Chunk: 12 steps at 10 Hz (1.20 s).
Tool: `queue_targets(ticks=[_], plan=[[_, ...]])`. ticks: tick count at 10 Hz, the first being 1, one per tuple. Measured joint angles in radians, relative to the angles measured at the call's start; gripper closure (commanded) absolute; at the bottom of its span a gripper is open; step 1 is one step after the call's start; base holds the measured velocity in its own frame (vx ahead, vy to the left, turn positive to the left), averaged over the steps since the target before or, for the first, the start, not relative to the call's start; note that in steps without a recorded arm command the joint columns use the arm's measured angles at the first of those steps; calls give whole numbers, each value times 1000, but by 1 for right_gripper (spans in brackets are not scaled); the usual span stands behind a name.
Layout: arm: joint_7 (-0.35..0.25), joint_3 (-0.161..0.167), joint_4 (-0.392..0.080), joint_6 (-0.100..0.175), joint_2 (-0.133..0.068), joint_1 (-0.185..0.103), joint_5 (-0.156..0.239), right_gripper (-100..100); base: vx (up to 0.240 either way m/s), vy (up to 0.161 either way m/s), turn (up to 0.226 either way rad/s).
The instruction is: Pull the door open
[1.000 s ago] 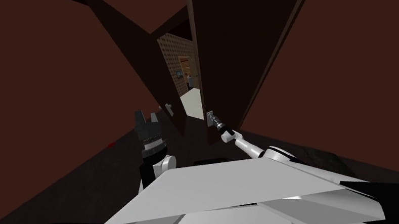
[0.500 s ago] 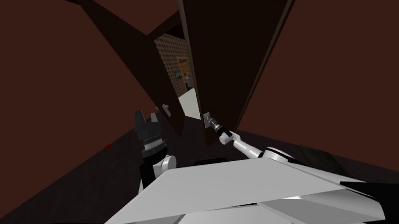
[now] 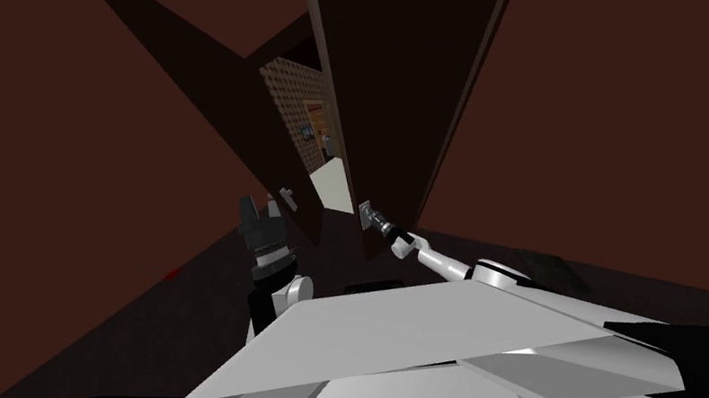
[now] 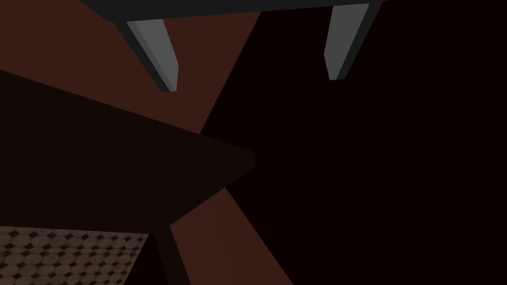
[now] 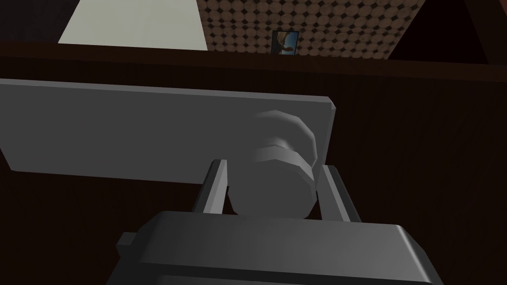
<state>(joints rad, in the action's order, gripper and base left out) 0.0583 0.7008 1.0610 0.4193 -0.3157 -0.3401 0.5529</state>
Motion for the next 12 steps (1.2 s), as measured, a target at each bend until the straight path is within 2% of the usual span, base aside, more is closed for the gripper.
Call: queue_targets(ticks=[4,7,10,12], plan=[[-52,90,30,35,-61,-18,7,100,9,13,-99],[-79,140,58,48,-98,-23,11,100,-6,-12,-60],[-121,207,70,76,-137,-43,14,100,-25,-64,-68],[-147,254,91,96,-166,-49,15,100,-54,-142,-31]])
